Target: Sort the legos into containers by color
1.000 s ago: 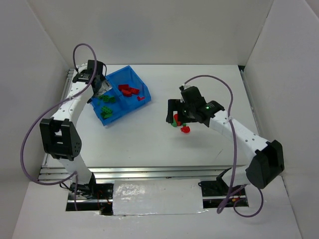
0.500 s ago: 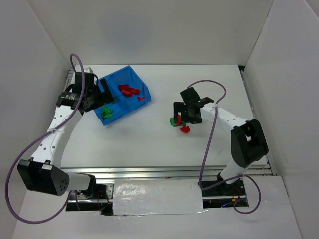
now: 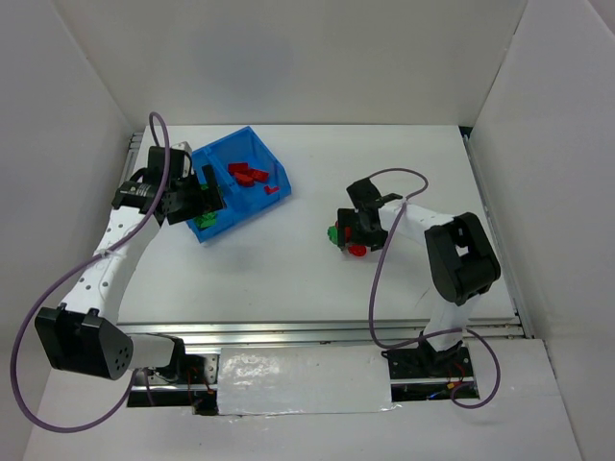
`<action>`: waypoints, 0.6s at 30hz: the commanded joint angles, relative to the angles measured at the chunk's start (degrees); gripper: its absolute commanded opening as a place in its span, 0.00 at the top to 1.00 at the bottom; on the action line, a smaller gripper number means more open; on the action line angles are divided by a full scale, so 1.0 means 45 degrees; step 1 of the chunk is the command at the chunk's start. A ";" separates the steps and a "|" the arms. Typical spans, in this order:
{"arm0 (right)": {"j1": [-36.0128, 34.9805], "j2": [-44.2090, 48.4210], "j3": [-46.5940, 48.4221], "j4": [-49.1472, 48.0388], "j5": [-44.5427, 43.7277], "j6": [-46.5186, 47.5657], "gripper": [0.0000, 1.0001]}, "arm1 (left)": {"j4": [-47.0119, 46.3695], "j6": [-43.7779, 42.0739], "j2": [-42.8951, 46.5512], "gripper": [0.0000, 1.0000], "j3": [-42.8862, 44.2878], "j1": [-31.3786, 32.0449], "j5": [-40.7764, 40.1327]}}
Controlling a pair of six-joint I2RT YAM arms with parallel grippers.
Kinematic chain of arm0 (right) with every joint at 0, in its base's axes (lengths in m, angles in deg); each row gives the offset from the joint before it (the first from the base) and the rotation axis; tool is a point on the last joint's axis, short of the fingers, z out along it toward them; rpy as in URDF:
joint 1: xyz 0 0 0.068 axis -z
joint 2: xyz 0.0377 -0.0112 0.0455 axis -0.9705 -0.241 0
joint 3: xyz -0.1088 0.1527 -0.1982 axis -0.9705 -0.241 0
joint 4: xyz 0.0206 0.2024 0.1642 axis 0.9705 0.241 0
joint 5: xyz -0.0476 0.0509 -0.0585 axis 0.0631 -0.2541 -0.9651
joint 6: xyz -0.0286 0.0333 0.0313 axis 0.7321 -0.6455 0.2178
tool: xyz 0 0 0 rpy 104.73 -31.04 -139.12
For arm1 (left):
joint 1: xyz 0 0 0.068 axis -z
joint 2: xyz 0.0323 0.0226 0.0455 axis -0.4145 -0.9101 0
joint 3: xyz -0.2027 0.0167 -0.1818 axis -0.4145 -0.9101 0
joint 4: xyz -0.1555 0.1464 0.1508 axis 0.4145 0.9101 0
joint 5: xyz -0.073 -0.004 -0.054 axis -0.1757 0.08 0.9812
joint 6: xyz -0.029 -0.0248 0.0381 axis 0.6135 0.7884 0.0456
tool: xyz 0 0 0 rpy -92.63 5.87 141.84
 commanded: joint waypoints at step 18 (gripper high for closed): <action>-0.1316 0.2640 -0.1086 -0.0469 0.0038 -0.0623 0.57 | -0.0302 -0.0329 0.0408 0.00 -0.0320 -0.0150 0.0310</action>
